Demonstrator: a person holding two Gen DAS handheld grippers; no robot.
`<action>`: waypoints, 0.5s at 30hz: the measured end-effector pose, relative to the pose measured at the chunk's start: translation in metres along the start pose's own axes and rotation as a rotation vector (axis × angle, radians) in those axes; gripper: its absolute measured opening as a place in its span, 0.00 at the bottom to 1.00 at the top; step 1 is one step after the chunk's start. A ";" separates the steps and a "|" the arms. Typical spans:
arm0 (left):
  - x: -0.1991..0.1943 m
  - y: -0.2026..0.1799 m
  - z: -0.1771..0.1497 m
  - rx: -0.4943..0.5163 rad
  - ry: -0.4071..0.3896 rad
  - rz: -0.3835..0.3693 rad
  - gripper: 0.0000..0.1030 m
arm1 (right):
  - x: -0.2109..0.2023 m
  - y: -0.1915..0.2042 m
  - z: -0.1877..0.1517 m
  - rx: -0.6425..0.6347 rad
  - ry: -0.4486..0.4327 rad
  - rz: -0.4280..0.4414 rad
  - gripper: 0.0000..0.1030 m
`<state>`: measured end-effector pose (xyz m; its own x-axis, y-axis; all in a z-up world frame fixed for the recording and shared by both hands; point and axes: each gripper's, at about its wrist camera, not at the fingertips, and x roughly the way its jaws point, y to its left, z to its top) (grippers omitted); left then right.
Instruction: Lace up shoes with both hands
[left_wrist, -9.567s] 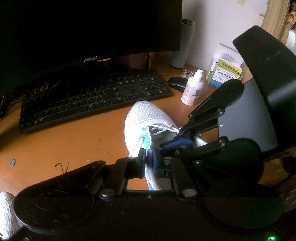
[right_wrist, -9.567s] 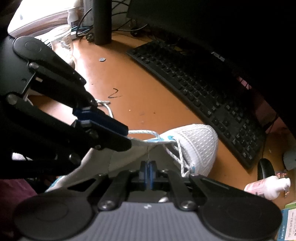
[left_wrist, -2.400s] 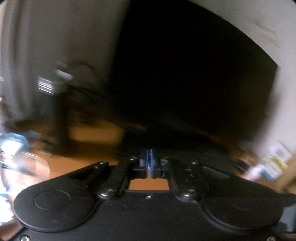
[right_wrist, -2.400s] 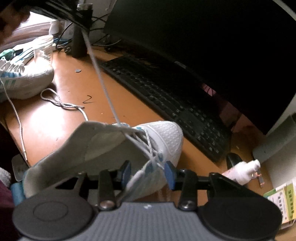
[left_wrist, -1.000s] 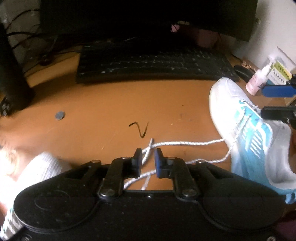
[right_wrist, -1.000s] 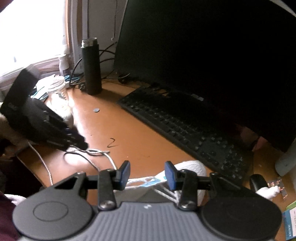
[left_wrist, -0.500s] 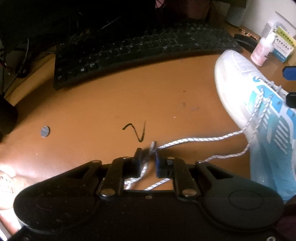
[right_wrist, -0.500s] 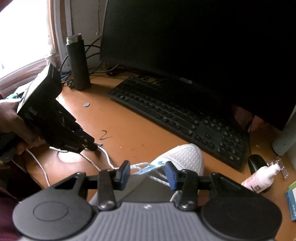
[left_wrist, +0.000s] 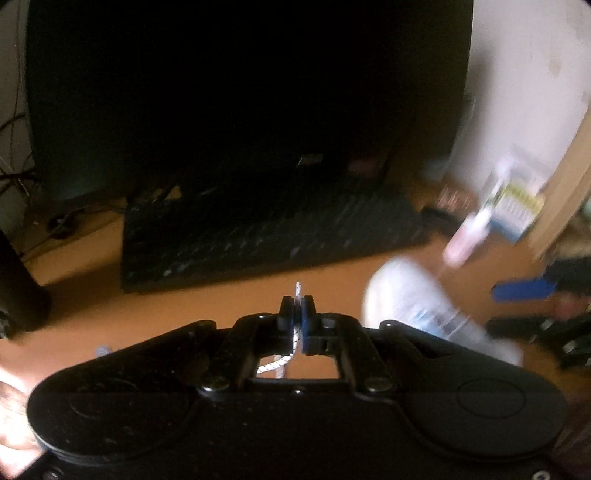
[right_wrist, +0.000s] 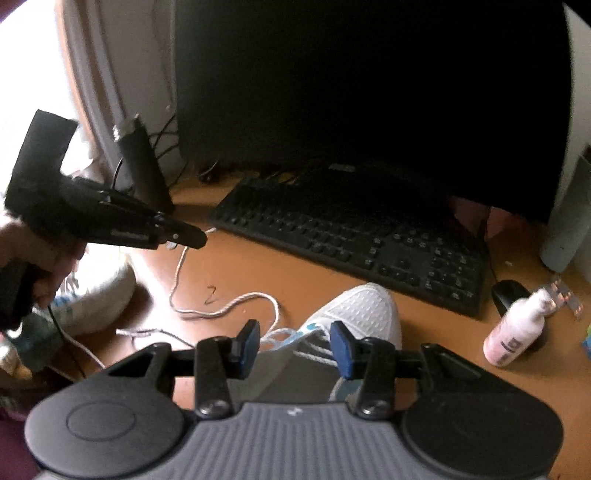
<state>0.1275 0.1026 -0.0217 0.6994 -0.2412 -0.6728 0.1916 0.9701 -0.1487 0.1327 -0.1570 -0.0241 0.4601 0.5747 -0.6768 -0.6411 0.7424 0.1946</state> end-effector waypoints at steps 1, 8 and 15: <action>-0.005 -0.012 0.003 0.037 -0.025 -0.025 0.01 | -0.005 -0.006 0.001 0.046 -0.016 0.017 0.42; -0.008 -0.085 -0.001 0.244 -0.072 -0.195 0.01 | -0.033 -0.054 -0.001 0.441 -0.126 0.170 0.41; -0.002 -0.122 -0.014 0.316 -0.065 -0.286 0.01 | -0.039 -0.089 -0.022 0.734 -0.129 0.273 0.25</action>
<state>0.0928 -0.0149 -0.0125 0.6275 -0.5099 -0.5885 0.5783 0.8113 -0.0864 0.1584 -0.2530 -0.0301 0.4416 0.7709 -0.4590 -0.1932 0.5813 0.7904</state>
